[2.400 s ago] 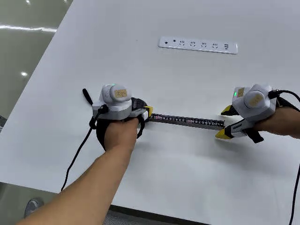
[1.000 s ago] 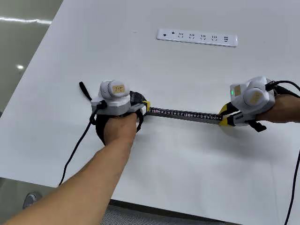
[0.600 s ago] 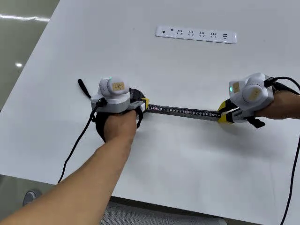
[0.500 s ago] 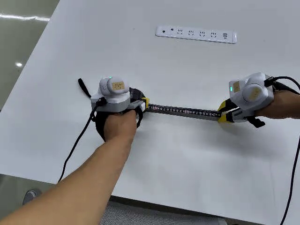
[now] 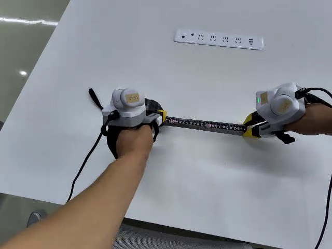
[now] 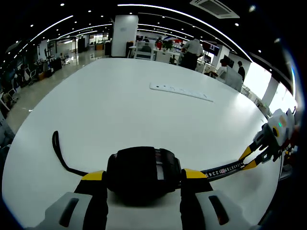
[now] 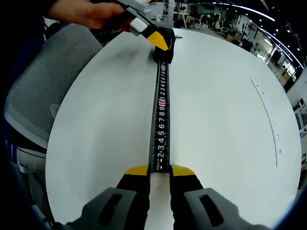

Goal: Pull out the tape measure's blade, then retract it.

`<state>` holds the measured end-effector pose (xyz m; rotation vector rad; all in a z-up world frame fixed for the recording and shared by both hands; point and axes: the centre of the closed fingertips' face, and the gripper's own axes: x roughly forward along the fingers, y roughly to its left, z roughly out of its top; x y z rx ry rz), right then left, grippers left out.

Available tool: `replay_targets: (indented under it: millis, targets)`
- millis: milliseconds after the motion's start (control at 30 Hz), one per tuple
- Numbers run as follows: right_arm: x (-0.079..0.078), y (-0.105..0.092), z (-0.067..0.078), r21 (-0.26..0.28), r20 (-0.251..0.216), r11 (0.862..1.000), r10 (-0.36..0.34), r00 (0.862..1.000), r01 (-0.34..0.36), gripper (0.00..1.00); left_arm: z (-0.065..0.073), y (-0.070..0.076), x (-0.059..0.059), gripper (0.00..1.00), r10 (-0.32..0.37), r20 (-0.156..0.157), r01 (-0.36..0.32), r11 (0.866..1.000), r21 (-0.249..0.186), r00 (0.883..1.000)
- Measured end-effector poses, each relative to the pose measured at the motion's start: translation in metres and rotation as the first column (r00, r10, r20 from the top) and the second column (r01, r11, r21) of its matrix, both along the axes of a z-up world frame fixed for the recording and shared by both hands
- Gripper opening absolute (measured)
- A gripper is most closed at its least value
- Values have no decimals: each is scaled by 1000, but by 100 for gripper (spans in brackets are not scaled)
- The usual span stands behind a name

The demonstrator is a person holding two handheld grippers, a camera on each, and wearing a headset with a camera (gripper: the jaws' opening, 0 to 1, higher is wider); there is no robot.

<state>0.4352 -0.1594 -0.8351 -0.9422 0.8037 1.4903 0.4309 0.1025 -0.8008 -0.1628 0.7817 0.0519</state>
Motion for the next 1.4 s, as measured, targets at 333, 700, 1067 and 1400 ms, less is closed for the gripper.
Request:
replay_targets:
  millis: [333, 700, 1067, 1400]
  targets:
    - [0, 5, 0, 16, 5, 1000, -23, 1000, 23, 11, 0, 1, 0, 57, -7, 13, 7, 1000, -5, 1000]
    - [0, 12, 0, 36, -4, 998, -47, 999, 47, 11, 0, 1, -1, 56, -13, 11, 13, 1000, -16, 1000]
    - [-3, 25, 1, 53, -17, 998, -44, 999, 45, 11, 0, 2, -1, 56, -6, 10, 6, 999, -41, 1000]
    - [-4, 43, 2, 69, -18, 997, -35, 999, 36, 11, 0, 3, -1, 56, -8, 11, 8, 999, -50, 1000]
